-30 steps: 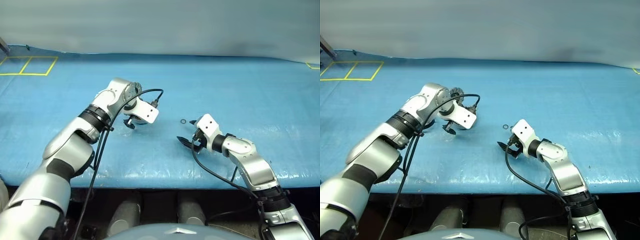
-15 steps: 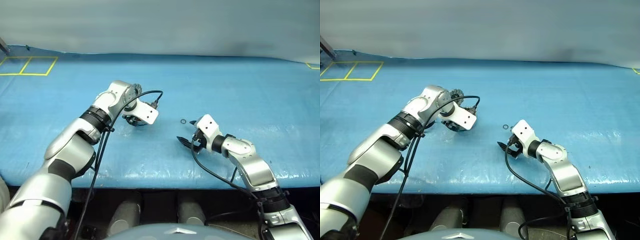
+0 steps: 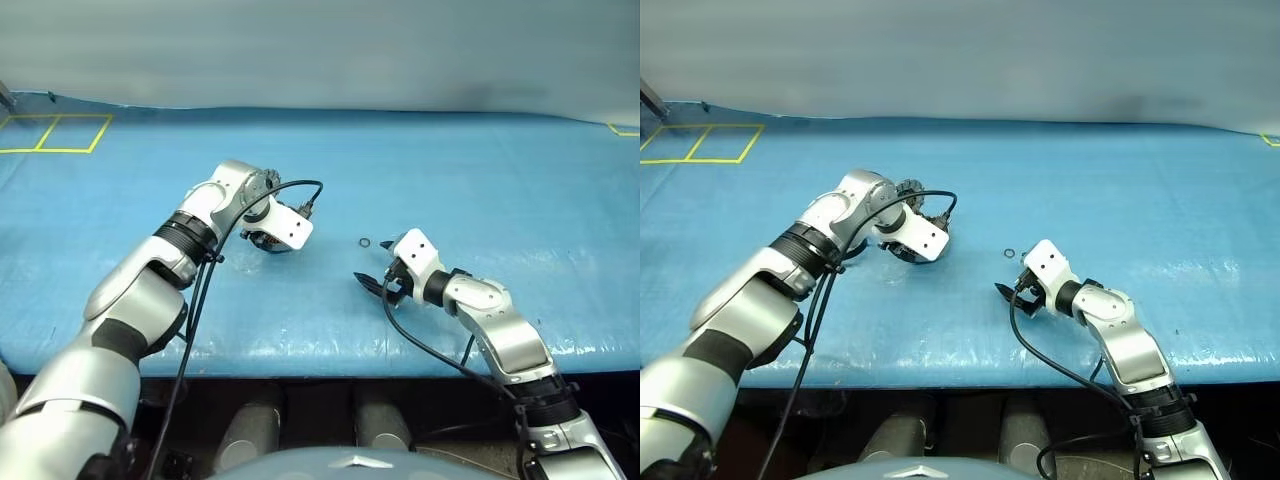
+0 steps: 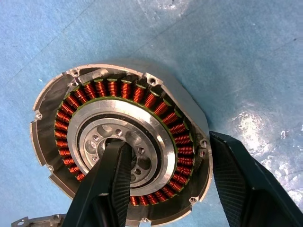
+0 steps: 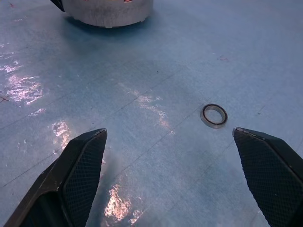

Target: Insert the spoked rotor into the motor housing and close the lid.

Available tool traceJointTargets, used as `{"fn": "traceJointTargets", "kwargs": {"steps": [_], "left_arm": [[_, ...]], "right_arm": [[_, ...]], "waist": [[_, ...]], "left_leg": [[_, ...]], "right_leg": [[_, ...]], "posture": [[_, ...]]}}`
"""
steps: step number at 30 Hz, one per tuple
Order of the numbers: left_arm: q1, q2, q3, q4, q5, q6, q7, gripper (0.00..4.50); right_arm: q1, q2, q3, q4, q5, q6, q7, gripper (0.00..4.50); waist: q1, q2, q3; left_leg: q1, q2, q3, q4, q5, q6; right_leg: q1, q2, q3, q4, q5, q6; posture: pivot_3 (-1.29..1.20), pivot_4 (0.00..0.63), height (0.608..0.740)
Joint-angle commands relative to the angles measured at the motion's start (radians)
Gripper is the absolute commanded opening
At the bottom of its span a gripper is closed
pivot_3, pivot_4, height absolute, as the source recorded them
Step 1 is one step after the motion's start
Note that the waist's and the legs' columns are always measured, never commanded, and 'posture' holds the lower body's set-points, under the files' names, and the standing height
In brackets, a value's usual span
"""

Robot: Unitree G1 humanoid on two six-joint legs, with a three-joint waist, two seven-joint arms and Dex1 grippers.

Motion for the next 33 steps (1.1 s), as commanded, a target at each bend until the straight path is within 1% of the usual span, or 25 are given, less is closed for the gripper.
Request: {"fn": "traceJointTargets", "kwargs": {"steps": [1,4,7,11,15,17,21,28,33], "left_arm": [[0.014,0.034,0.045,-0.12,-0.07,-0.069,-0.055,2.19],[0.046,0.067,0.05,-0.204,-0.101,-0.119,-0.083,2.19],[0.061,0.076,0.058,-0.24,-0.129,-0.158,-0.083,2.19],[0.024,0.076,0.034,-0.193,-0.131,-0.355,-0.042,2.19],[-0.012,0.062,0.017,-0.133,-0.134,-0.503,-0.045,2.19],[-0.022,0.06,0.009,-0.111,-0.134,-0.55,-0.053,2.19],[-0.022,0.06,0.012,-0.095,-0.146,-0.586,-0.066,2.19],[0.036,0.093,0.02,-0.171,-0.198,-0.575,-0.131,2.19],[0.08,0.125,0.011,-0.215,-0.204,-0.58,-0.166,2.19]], "right_arm": [[0.01,-0.01,-0.03,-0.046,0.007,-0.009,-0.004,4.5],[0.022,-0.016,-0.042,-0.051,0.007,-0.008,-0.008,4.5],[0.032,-0.013,-0.053,-0.055,0.006,-0.01,-0.018,4.5],[0.043,-0.001,-0.059,-0.063,0.004,-0.018,-0.037,4.5],[0.052,0.004,-0.065,-0.07,0.001,-0.023,-0.055,4.5],[0.057,0.006,-0.067,-0.074,0.001,-0.024,-0.063,4.5],[0.072,0.008,-0.074,-0.086,0.003,-0.024,-0.078,4.5],[0.079,0.005,-0.08,-0.091,0.003,-0.025,-0.085,4.5],[0.065,0.003,-0.074,-0.082,0.002,-0.027,-0.081,4.5]], "waist": [[0.0,0.0,0.0],[0.001,0.0,0.0],[0.005,0.0,0.0],[0.01,0.0,0.0],[0.013,0.0,0.0],[0.013,0.0,0.0],[0.012,0.0,0.0],[0.011,0.0,0.0],[0.011,0.0,0.0]], "left_leg": [[0.0,0.0,0.0,0.0,0.0,0.0],[-0.001,0.001,0.0,0.0,0.0,0.0],[-0.002,0.001,0.0,0.0,0.0,0.0],[-0.001,0.001,0.0,0.001,0.0,0.0],[-0.001,0.001,0.0,0.001,0.0,0.0],[-0.001,0.0,0.0,0.001,0.0,0.0],[-0.002,0.0,0.001,0.001,0.0,0.0],[-0.001,0.0,0.001,0.001,0.0,0.0],[-0.001,0.001,0.001,0.001,0.0,0.0]], "right_leg": [[0.0,0.0,0.0,0.0,0.0,-0.001],[-0.001,0.0,0.0,-0.001,0.001,-0.001],[-0.001,0.0,0.0,-0.001,0.002,-0.002],[-0.001,0.0,0.0,0.0,0.002,-0.002],[-0.001,0.001,0.001,-0.001,0.003,-0.003],[-0.001,0.001,0.001,-0.001,0.003,-0.003],[-0.001,0.001,0.001,-0.001,0.003,-0.003],[-0.001,0.001,0.001,-0.001,0.003,-0.002],[-0.001,0.002,0.001,-0.001,0.003,-0.003]], "posture": [[0.0,0.15,0.74],[0.0,0.15,0.74],[0.0,0.15,0.74],[0.0,0.15,0.74],[0.0,0.15,0.74],[0.0,0.15,0.74],[0.0,0.15,0.74],[0.0,0.15,0.74],[0.0,0.15,0.74]]}}
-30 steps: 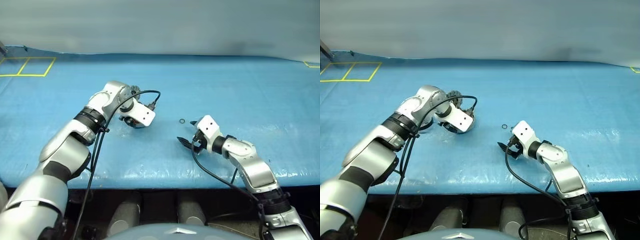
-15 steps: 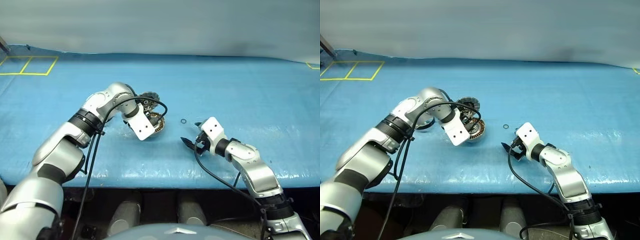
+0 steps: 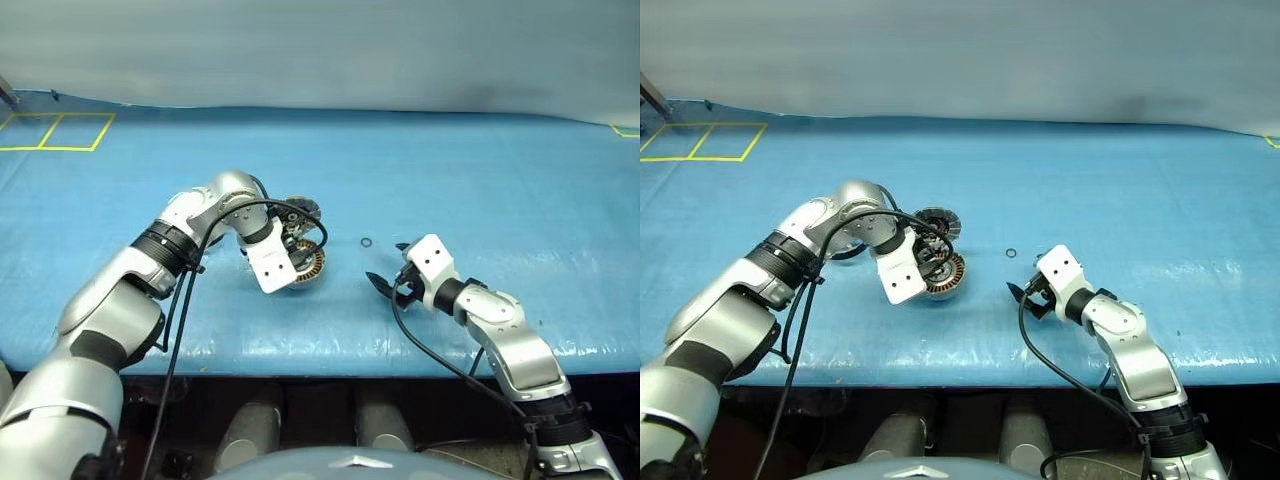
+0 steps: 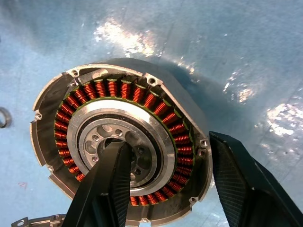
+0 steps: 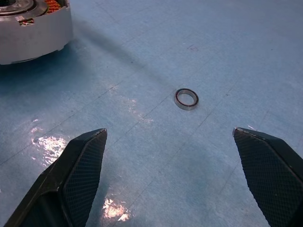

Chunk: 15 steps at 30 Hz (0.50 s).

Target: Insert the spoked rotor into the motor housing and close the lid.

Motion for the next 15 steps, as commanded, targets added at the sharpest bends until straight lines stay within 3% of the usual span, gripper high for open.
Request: {"fn": "traceJointTargets", "kwargs": {"steps": [1,15], "left_arm": [[0.004,0.024,0.017,-0.058,-0.035,-0.015,-0.01,2.19],[-0.081,-0.018,-0.022,0.09,0.091,-0.199,0.123,2.19]], "right_arm": [[-0.018,-0.001,-0.016,-0.023,0.002,-0.022,0.003,4.5],[-0.031,0.005,-0.005,-0.017,-0.005,-0.023,0.005,4.5]], "waist": [[0.001,0.0,0.0],[0.004,0.0,0.0]], "left_leg": [[0.0,0.0,0.0,0.0,0.0,0.0],[0.0,0.0,0.0,0.001,0.0,0.0]], "right_leg": [[0.0,0.0,0.0,0.0,0.0,0.0],[0.001,0.001,0.0,0.0,0.001,0.0]], "posture": [[0.0,0.15,0.74],[0.0,0.15,0.74]]}}
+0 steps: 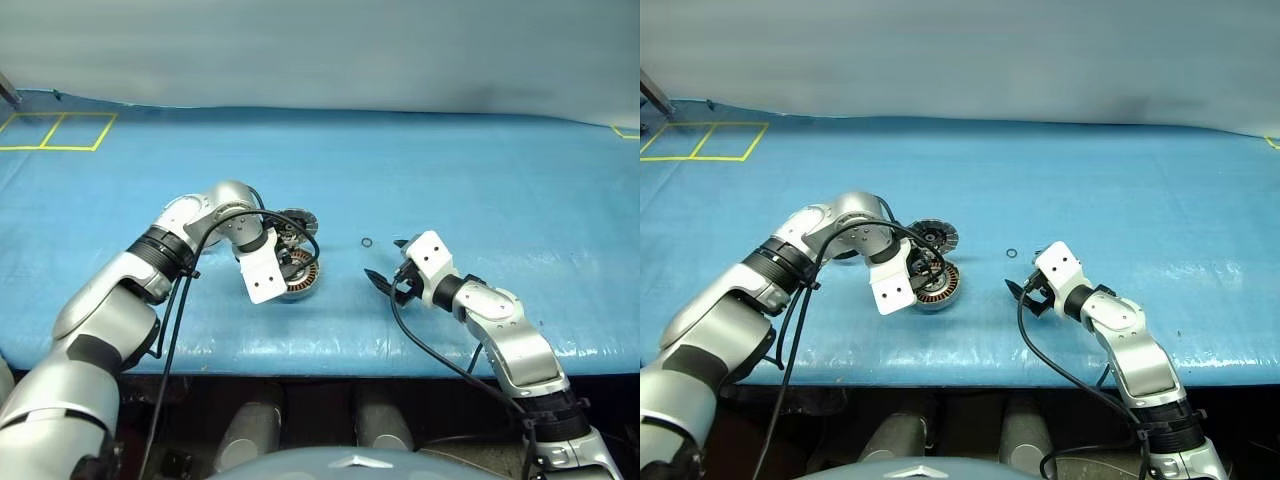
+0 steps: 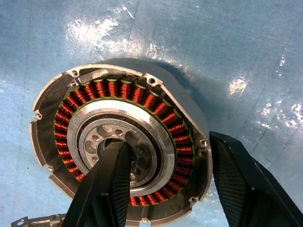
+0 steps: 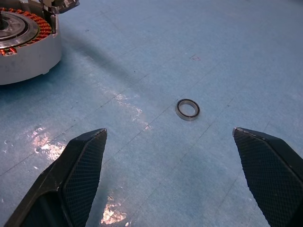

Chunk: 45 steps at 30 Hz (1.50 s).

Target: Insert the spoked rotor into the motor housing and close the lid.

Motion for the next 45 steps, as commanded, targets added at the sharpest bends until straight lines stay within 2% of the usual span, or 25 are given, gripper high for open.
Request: {"fn": "traceJointTargets", "kwargs": {"steps": [1,8,17,24,28,33,35,37,42,45], "left_arm": [[-0.068,-0.009,0.007,0.032,0.036,-0.056,0.064,2.19],[-0.108,-0.047,-0.016,0.112,0.118,-0.106,0.174,2.19],[-0.129,-0.06,-0.035,0.173,0.158,-0.156,0.231,2.19],[-0.13,-0.06,-0.021,0.197,0.137,-0.189,0.274,4.44],[-0.111,-0.014,0.033,0.108,-0.006,-0.149,0.208,4.48],[-0.043,0.095,0.069,0.003,-0.14,-0.061,0.105,4.48],[0.011,0.138,0.089,-0.058,-0.201,-0.002,0.061,4.48],[0.081,0.171,0.124,-0.156,-0.301,0.138,0.003,4.48],[0.308,0.247,0.231,-0.497,-0.593,0.695,-0.099,4.48],[0.412,0.258,0.279,-0.581,-0.633,0.815,-0.066,4.48]], "right_arm": [[-0.012,0.004,-0.011,-0.021,-0.003,-0.021,-0.006,4.5],[-0.004,0.012,-0.013,-0.024,-0.004,-0.025,-0.014,4.5],[-0.005,0.014,-0.014,-0.022,-0.005,-0.029,-0.019,4.5],[-0.008,0.014,-0.012,-0.018,-0.006,-0.03,-0.018,4.5],[-0.004,0.014,-0.013,-0.013,-0.007,-0.03,-0.02,4.5],[-0.007,0.014,-0.012,0.0,-0.007,-0.034,-0.016,4.5],[-0.019,0.017,-0.01,0.009,-0.005,-0.035,-0.012,4.5],[-0.029,0.02,-0.007,0.019,-0.006,-0.037,-0.011,4.5],[-0.046,0.047,-0.012,0.049,0.011,-0.05,-0.008,4.5],[-0.058,0.061,-0.007,0.069,0.022,-0.052,0.004,4.5]], "waist": [[-0.001,0.0,0.0],[-0.002,0.0,0.0],[-0.001,0.0,0.0],[-0.001,0.0,0.0],[-0.001,0.0,0.0],[-0.014,0.001,0.0],[-0.018,0.001,0.0],[-0.021,0.001,0.0],[-0.027,0.001,-0.001],[-0.027,0.001,-0.001]], "left_leg": [[0.0,0.0,0.0,0.0,0.0,0.0],[0.0,0.0,0.001,0.0,0.0,0.0],[0.0,0.0,0.001,0.001,0.0,0.0],[0.0,0.0,0.001,0.001,0.0,0.0],[0.0,0.0,0.001,0.001,0.0,0.0],[0.001,0.001,0.002,0.0,0.0,0.0],[0.002,0.001,0.002,0.0,0.0,0.0],[0.003,0.002,0.002,0.0,0.0,0.0],[0.003,0.005,0.003,0.0,0.0,0.0],[0.005,0.007,0.003,-0.001,0.0,0.0]], "right_leg": [[0.0,0.0,0.0,0.0,0.0,0.0],[0.0,0.0,0.001,-0.001,0.0,0.0],[0.0,0.0,0.001,0.0,0.001,0.001],[0.0,0.001,0.001,0.0,0.001,0.001],[0.0,0.001,0.001,0.0,0.001,0.002],[0.0,0.001,0.003,0.0,0.001,0.001],[0.0,0.002,0.003,0.0,0.001,0.001],[0.001,0.002,0.004,0.0,0.001,0.001],[0.001,0.002,0.005,0.001,0.001,0.0],[0.002,0.003,0.006,0.001,0.001,0.0]], "posture": [[0.0,0.15,0.74],[0.0,0.15,0.74],[0.0,0.15,0.74],[0.0,0.15,0.74],[0.0,0.15,0.74],[0.0,0.15,0.74],[0.0,0.15,0.74],[0.0,0.15,0.74],[0.0,0.15,0.74],[0.0,0.15,0.74]]}}
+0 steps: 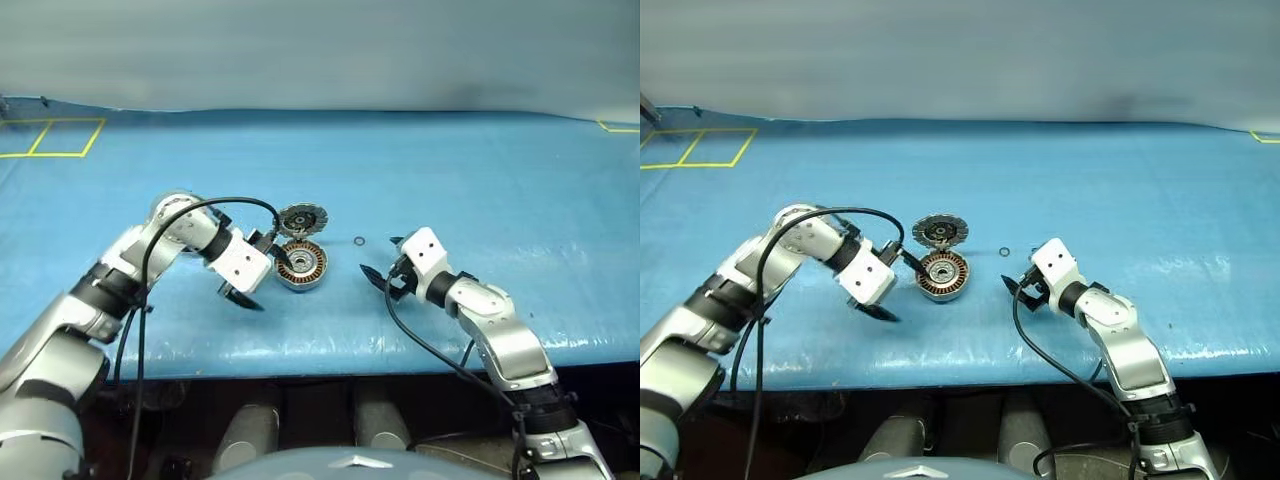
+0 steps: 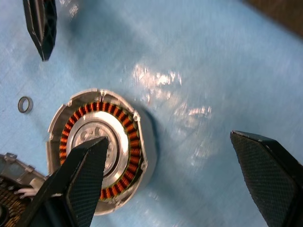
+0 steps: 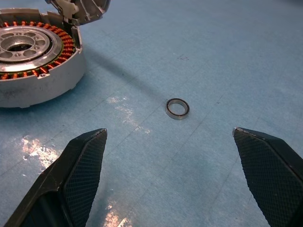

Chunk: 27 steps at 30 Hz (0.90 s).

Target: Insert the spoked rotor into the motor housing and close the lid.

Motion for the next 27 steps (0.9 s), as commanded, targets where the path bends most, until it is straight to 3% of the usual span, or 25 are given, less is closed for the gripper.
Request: {"fn": "traceJointTargets", "kwargs": {"steps": [1,5,11,20,27], "left_arm": [[0.075,0.008,0.083,-0.094,-0.069,0.147,0.043,4.48],[0.192,-0.016,0.172,-0.135,-0.144,0.272,0.116,4.48],[0.302,-0.113,0.33,-0.093,-0.257,0.29,0.222,4.48],[0.388,-0.294,0.425,-0.052,-0.217,0.222,0.474,4.48],[0.446,-0.383,0.465,-0.043,-0.219,0.18,0.58,4.48]], "right_arm": [[-0.026,0.014,-0.011,0.008,0.017,-0.025,0.012,4.5],[-0.052,0.024,-0.003,0.047,0.009,-0.026,0.019,4.5],[-0.089,0.054,-0.012,0.116,0.008,-0.034,-0.001,4.5],[-0.114,0.11,-0.022,0.183,0.009,-0.034,-0.045,4.5],[-0.145,0.145,-0.037,0.243,-0.005,-0.033,-0.103,4.5]], "waist": [[0.003,0.0,0.0],[0.006,0.0,0.0],[0.011,0.0,0.0],[0.029,0.001,-0.001],[0.03,0.001,-0.001]], "left_leg": [[0.001,0.0,0.0,0.0,0.0,0.0],[0.004,0.004,0.002,-0.001,0.0,-0.001],[0.006,0.007,0.004,-0.002,0.0,-0.001],[0.006,0.007,0.008,-0.003,0.0,-0.002],[0.006,0.008,0.01,-0.003,0.0,-0.002]], "right_leg": [[0.001,0.001,0.0,0.0,0.0,0.0],[0.003,0.003,0.0,0.0,0.001,-0.004],[0.002,0.004,0.0,0.0,0.003,-0.009],[0.001,0.003,0.001,-0.002,0.005,-0.009],[0.001,0.003,0.002,-0.003,0.006,-0.01]], "posture": [[0.0,0.15,0.74],[0.0,0.15,0.74],[0.0,0.15,0.74],[0.0,0.15,0.74],[0.0,0.15,0.74]]}}
